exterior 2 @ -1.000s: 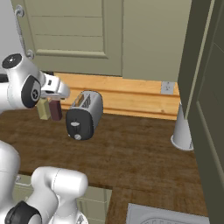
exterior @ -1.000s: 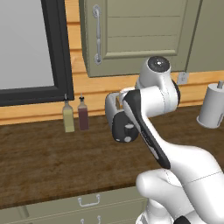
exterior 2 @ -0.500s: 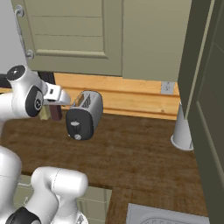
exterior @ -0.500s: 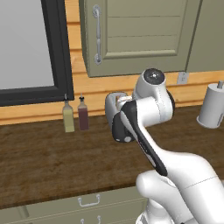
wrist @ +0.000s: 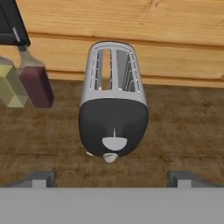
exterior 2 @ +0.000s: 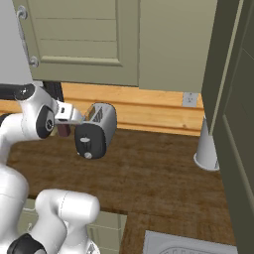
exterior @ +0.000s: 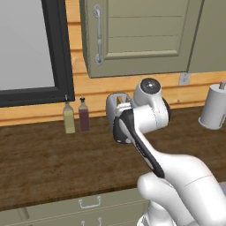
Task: Start the toaster. Once the lever pops up, take the bread to the plate on the dining counter.
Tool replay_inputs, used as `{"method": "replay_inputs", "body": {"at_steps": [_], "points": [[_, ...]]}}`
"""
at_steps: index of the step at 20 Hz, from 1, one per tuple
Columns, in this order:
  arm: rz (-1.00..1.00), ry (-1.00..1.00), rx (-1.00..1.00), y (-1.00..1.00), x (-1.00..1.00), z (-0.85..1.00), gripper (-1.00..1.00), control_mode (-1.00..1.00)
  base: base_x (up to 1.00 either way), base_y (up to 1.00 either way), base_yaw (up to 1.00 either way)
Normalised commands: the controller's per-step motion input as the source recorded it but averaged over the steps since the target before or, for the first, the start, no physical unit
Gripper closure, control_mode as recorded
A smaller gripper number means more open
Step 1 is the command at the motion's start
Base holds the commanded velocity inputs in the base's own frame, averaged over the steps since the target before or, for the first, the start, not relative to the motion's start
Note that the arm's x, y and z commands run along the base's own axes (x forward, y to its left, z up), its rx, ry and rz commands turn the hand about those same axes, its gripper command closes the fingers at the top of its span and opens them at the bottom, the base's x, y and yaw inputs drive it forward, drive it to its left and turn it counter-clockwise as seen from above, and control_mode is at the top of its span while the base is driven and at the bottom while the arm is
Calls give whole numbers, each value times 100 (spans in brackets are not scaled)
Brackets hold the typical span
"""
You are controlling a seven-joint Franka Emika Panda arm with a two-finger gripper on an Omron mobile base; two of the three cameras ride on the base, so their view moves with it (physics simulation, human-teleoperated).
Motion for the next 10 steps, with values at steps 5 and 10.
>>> {"method": "replay_inputs", "body": {"at_steps": [5,10], "points": [[0,0,0,0,35,-12,-100,-100,0,0,0],[0,0,0,0,42,-13,-100,-100,0,0,0]]}}
